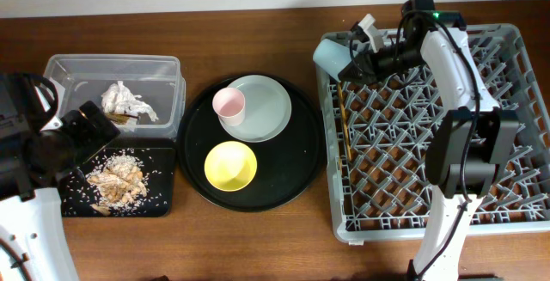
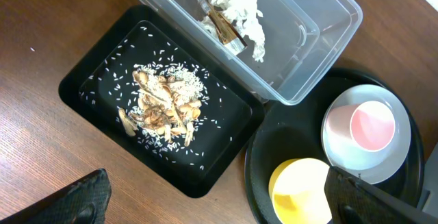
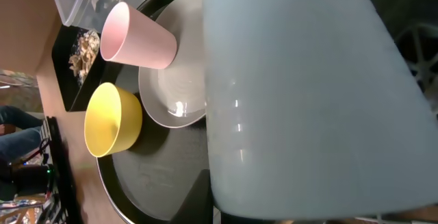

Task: Sort waste into correct bins and load items into the dishwasher rack
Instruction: 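Lift the blue cup and carry it to the rack's back-left corner, then lower the blue cup upside down into the rack and release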

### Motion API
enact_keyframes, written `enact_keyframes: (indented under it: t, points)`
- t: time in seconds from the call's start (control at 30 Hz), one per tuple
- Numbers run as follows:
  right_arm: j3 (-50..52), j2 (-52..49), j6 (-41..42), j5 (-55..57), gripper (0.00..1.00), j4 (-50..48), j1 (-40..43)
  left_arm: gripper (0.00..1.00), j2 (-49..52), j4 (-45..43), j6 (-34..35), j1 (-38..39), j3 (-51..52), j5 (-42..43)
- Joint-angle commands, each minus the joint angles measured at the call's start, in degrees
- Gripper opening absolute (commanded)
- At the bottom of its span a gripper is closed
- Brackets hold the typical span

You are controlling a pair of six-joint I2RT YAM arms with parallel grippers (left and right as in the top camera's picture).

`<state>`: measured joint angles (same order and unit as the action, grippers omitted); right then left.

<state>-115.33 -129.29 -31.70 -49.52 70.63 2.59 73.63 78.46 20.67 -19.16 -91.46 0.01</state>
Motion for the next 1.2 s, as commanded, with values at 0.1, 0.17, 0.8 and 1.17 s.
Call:
enact_keyframes:
  t: [0.1, 0.17, 0.8, 1.17]
  points:
    - [0.7, -2.4, 0.2, 2.1, 0.04, -1.7, 0.4, 0.99, 0.2, -0.1, 0.5, -0.1, -0.5, 0.0]
    - [0.7, -2.4, 0.2, 2.1, 0.04, -2.1, 0.4, 0.99, 0.2, -0.1, 0.5, -0.1, -0.5, 0.0]
    - [0.7, -2.4, 0.2, 5.9, 0.04, 3.4, 2.4, 0.99, 0.2, -0.1, 0.5, -0.1, -0.5, 0.0]
    - [-1.3, 8.9, 9.1, 6.8, 0.04, -4.9, -2.9, 0.99, 0.2, -0.1, 0.5, -0.1, -0.5, 0.0]
